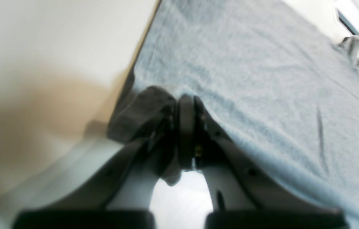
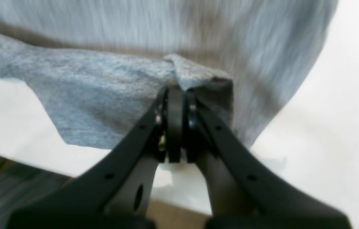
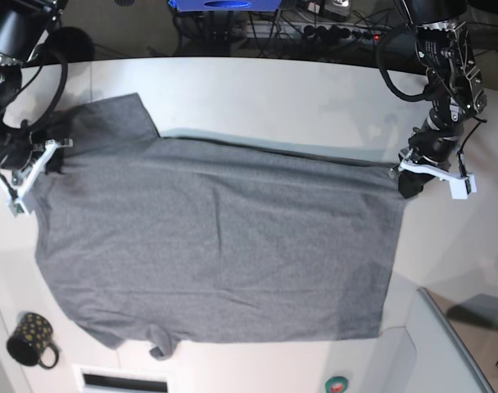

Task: Layout the t-shirt on the table in an organized manner, then fold the t-shirt properly
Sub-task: 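Lift the collar edge with both grippers and fold it over the shirt body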

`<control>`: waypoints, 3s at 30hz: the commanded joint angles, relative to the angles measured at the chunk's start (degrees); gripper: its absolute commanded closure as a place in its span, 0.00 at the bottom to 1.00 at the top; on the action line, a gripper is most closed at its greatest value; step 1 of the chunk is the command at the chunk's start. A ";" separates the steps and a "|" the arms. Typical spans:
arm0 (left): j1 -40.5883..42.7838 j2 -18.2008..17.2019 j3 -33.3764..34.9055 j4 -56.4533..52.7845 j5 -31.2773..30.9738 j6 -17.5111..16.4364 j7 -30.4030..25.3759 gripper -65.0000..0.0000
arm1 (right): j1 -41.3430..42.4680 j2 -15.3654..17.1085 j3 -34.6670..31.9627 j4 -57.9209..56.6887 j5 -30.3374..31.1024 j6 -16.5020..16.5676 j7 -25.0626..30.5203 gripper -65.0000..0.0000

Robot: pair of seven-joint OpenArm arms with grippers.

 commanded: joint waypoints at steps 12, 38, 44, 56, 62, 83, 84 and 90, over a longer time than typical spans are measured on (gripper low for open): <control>-6.66 -0.74 -0.60 -7.17 -0.81 -0.17 -1.32 1.00 | 12.25 5.09 -4.28 -14.58 0.05 0.08 2.81 0.99; -13.43 -0.92 -0.16 -9.19 -0.81 4.23 -1.67 1.00 | 25.96 6.76 -12.80 -34.45 0.05 0.08 15.47 0.99; -15.98 -1.10 -0.08 -14.02 0.16 4.23 -1.76 1.00 | 26.31 6.76 -12.80 -36.38 0.05 0.08 18.20 0.99; -19.32 0.13 -0.43 -14.46 7.37 4.14 -1.85 1.00 | 26.67 6.68 -12.89 -36.30 0.05 0.08 18.99 0.99; -20.38 0.49 -0.60 -15.25 7.37 4.14 -1.85 1.00 | 26.67 6.68 -12.89 -36.30 0.05 0.08 20.22 0.99; -20.38 0.31 -0.34 -20.53 7.37 4.23 -8.62 1.00 | 26.67 6.24 -12.89 -36.38 0.05 0.08 20.66 0.99; -20.38 0.31 -0.34 -20.53 7.37 4.23 -8.62 1.00 | 26.67 6.24 -12.89 -36.38 0.05 0.08 20.66 0.99; -20.29 0.31 -0.52 -20.53 7.37 4.23 -8.62 1.00 | 26.67 6.24 -12.72 -35.94 0.05 0.08 20.66 0.74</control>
